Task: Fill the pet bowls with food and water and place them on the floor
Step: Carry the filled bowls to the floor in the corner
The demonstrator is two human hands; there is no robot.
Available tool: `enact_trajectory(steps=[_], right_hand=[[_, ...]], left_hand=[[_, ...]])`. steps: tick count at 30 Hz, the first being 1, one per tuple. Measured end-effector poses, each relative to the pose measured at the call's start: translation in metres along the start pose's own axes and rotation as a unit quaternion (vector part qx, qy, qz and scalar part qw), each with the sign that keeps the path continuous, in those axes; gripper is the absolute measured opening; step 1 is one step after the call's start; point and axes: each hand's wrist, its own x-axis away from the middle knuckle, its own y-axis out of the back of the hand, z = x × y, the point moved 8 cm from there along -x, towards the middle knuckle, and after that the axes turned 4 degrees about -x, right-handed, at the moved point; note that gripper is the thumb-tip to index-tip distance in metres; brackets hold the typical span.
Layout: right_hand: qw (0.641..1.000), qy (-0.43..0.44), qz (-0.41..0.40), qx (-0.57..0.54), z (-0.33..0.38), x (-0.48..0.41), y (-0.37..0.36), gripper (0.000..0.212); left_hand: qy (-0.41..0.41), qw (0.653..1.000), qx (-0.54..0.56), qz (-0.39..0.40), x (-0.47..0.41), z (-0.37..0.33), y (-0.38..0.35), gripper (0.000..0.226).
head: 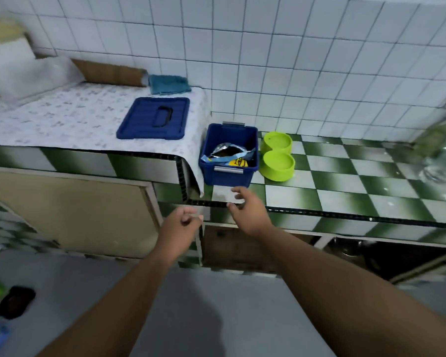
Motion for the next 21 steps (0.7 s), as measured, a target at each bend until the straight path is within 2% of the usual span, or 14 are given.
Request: enact_trajectory(steps=[7,14,21], right_hand=[[0.997,-0.048,-0.052,0.020,-0.062,-0.057,0.093,0.028],[0.990,-0.094,-0.103,0.031,-0.102,-0.124,0.147,0.023],[0.986,-0.118,-0.111,0.038,-0.129,-0.199,0.186,0.027]], left_hand=[[0.042,0.992,0.086,0.088,-0.035,-0.041,-0.120,0.012],[0.086,0.978,0.110,0.155,-0.095,-0.073,-0.202,0.027],[0.165,0.958,0.184,0.143,-0.152,-0.097,-0.254,0.044]])
